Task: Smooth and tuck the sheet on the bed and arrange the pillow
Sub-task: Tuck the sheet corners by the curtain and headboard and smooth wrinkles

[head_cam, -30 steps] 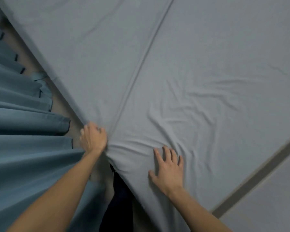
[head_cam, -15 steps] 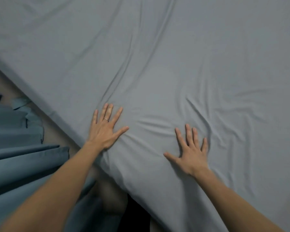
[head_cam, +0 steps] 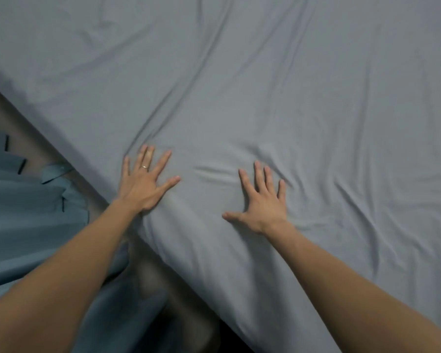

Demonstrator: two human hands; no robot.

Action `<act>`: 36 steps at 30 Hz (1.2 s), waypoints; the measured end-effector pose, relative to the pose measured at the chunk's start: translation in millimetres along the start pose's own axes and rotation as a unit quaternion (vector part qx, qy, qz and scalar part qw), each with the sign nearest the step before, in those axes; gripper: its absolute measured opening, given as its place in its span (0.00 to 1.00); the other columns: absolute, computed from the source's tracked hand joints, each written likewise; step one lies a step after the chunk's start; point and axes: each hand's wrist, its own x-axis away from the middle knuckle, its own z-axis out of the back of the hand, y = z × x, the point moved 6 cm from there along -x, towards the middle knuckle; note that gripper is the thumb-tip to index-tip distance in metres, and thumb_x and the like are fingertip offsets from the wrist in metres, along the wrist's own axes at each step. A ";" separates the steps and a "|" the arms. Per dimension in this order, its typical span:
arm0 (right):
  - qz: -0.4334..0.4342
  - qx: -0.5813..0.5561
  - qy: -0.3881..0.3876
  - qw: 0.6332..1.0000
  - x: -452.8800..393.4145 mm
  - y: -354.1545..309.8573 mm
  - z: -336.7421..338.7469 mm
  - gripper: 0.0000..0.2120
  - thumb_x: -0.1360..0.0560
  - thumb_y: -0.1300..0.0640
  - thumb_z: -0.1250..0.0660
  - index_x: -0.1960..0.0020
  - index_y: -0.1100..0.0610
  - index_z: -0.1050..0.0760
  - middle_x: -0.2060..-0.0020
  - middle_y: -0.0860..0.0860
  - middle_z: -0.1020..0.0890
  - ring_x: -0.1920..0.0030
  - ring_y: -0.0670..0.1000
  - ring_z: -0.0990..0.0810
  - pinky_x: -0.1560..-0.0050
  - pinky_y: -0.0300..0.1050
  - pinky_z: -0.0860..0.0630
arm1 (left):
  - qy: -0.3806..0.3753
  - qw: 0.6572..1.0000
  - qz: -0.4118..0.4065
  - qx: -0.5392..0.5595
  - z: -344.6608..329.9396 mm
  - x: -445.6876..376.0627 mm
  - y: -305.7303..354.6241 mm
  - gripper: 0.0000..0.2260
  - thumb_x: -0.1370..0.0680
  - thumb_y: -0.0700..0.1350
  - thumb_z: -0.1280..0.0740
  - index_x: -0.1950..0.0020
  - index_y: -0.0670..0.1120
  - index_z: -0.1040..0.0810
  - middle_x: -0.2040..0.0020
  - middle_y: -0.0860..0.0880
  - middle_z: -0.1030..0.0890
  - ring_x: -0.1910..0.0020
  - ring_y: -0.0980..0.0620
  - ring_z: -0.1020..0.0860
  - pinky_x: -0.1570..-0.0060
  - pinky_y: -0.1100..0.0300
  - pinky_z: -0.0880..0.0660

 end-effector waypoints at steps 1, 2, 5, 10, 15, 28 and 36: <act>0.000 0.005 -0.001 1.000 -0.3 0.9 -0.3 0.57 0.37 0.20 0.39 0.21 0.38 0.66 0.22 0.47 0.71 0.21 0.52 0.71 0.23 0.64 0.64 | -0.005 1.000 0.023 0.006 1.0 2.5 -20.9 0.33 0.29 0.77 0.61 0.26 0.69 0.65 0.19 0.49 0.56 0.22 0.54 0.63 0.25 0.42 0.61; 0.002 0.004 0.001 1.000 0.8 2.3 0.0 0.56 0.37 0.20 0.39 0.21 0.38 0.66 0.22 0.47 0.71 0.21 0.52 0.71 0.23 0.64 0.64 | -0.013 0.999 0.044 0.011 1.8 3.7 -37.2 0.34 0.29 0.77 0.61 0.26 0.70 0.65 0.19 0.48 0.56 0.22 0.53 0.63 0.25 0.42 0.61; -0.006 0.002 0.005 1.000 0.4 -4.2 4.9 0.57 0.38 0.21 0.38 0.21 0.38 0.65 0.22 0.48 0.71 0.21 0.52 0.71 0.23 0.64 0.64 | -0.036 0.994 0.102 0.009 10.9 0.4 -61.7 0.37 0.30 0.79 0.58 0.24 0.67 0.61 0.19 0.46 0.56 0.21 0.50 0.61 0.25 0.42 0.61; -0.025 0.006 -0.009 1.000 0.9 -13.2 13.2 0.58 0.38 0.24 0.34 0.19 0.42 0.61 0.21 0.50 0.69 0.21 0.55 0.69 0.23 0.67 0.60 | 0.036 0.999 0.004 0.029 46.6 -41.2 -1.4 0.39 0.26 0.70 0.44 0.20 0.55 0.50 0.20 0.43 0.48 0.21 0.45 0.54 0.24 0.41 0.56; -0.029 0.020 -0.035 0.999 -2.8 -19.3 21.0 0.59 0.37 0.27 0.31 0.20 0.42 0.64 0.21 0.55 0.68 0.20 0.59 0.67 0.26 0.73 0.53 | -0.062 0.998 -0.004 0.002 27.7 -51.7 -8.0 0.41 0.33 0.80 0.57 0.24 0.66 0.64 0.19 0.51 0.60 0.22 0.52 0.63 0.26 0.36 0.59; 0.008 0.020 0.099 0.995 -21.2 -5.3 61.8 0.54 0.36 0.27 0.32 0.19 0.43 0.55 0.19 0.52 0.60 0.19 0.56 0.58 0.24 0.69 0.54 | 0.026 0.989 -0.146 0.008 80.7 -87.1 124.4 0.32 0.22 0.63 0.41 0.22 0.53 0.43 0.21 0.43 0.44 0.22 0.43 0.48 0.24 0.45 0.49; -0.067 0.015 -0.028 0.997 -25.2 78.4 52.5 0.57 0.39 0.19 0.40 0.23 0.34 0.68 0.22 0.49 0.72 0.21 0.54 0.70 0.26 0.73 0.57 | -0.020 0.999 -0.044 0.000 26.2 -81.9 95.3 0.34 0.32 0.79 0.61 0.29 0.72 0.68 0.20 0.53 0.59 0.22 0.53 0.65 0.27 0.37 0.63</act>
